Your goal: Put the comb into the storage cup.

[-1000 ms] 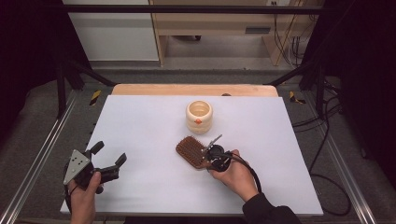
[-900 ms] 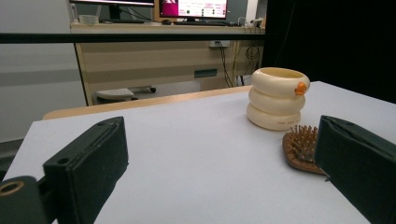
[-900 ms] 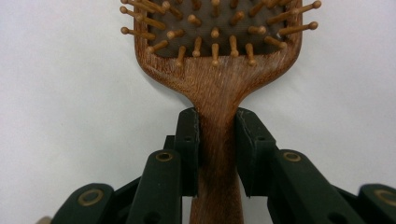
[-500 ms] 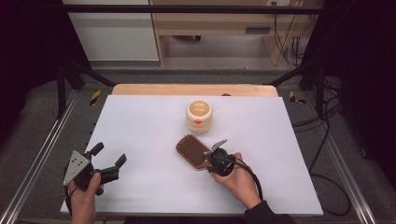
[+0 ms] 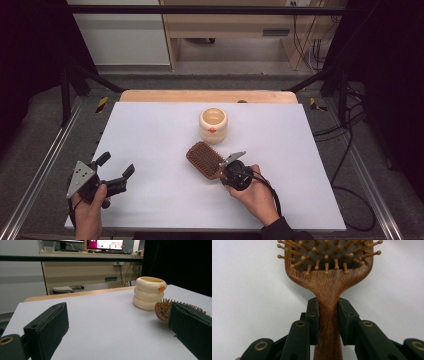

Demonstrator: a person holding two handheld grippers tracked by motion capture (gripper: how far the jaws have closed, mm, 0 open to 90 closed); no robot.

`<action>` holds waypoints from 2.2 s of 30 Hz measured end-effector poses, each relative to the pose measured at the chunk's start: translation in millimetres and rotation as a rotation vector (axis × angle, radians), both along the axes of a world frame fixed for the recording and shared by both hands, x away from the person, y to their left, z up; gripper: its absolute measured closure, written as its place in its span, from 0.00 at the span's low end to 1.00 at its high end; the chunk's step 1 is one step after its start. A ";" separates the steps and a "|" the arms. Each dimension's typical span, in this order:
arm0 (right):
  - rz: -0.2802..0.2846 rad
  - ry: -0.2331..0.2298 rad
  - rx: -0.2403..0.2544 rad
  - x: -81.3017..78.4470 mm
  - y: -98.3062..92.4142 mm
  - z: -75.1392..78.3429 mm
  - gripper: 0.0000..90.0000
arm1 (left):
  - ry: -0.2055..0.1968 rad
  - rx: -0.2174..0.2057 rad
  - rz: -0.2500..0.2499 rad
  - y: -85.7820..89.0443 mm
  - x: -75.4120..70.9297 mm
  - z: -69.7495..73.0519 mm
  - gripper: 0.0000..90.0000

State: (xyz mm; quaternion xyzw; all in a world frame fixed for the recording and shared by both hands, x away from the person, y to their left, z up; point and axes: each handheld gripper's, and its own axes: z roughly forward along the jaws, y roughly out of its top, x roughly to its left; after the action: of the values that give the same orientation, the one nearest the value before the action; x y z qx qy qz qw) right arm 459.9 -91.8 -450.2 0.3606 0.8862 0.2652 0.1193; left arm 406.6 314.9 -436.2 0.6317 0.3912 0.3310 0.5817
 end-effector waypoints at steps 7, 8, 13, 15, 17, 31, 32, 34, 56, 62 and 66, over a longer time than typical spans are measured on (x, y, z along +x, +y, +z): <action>-0.012 -0.053 0.045 -3.4 -6.3 8.6 0.81 | 0.000 0.008 -0.014 -3.3 -0.1 0.3 0.04; -0.008 -0.059 0.051 -3.5 -6.9 9.3 0.81 | -0.001 0.008 -0.016 -3.7 -0.2 0.3 0.04; -0.009 -0.080 0.072 -4.3 -5.1 10.0 0.81 | -0.001 0.007 -0.020 -4.4 -0.2 0.4 0.04; -0.003 -0.086 0.074 -4.4 -3.9 9.7 0.81 | 0.001 0.006 -0.021 -4.7 0.2 0.2 0.04; 0.000 -0.091 0.076 -4.5 -2.8 8.8 0.81 | -0.001 0.008 -0.022 -5.1 0.1 0.4 0.04; 0.005 -0.096 0.096 -3.3 2.1 4.1 0.81 | 0.011 0.025 -0.081 -19.7 0.6 -0.2 0.04; 0.004 -0.100 0.098 -3.1 2.2 4.3 0.81 | 0.011 0.025 -0.087 -21.1 0.4 -0.1 0.04; 0.002 -0.103 0.107 -2.9 2.6 5.1 0.81 | 0.011 0.026 -0.091 -25.4 2.0 0.2 0.04; -0.023 -0.255 0.315 -8.5 -10.4 24.3 0.81 | 0.131 -0.221 -0.331 -121.6 53.1 32.4 0.05; -0.002 -0.312 0.331 -13.7 -3.0 29.1 0.81 | 0.161 -0.283 -0.324 -119.1 48.4 26.3 0.05; 0.025 -0.336 0.341 -17.2 2.7 29.6 0.81 | 0.178 -0.304 -0.340 -120.7 48.5 26.2 0.06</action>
State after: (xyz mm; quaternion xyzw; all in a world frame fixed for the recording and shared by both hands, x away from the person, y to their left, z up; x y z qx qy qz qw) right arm 442.7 -89.2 -420.6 0.3154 0.8006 0.4689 0.1993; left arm 455.1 194.2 -410.1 0.6204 0.3742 0.1090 0.6806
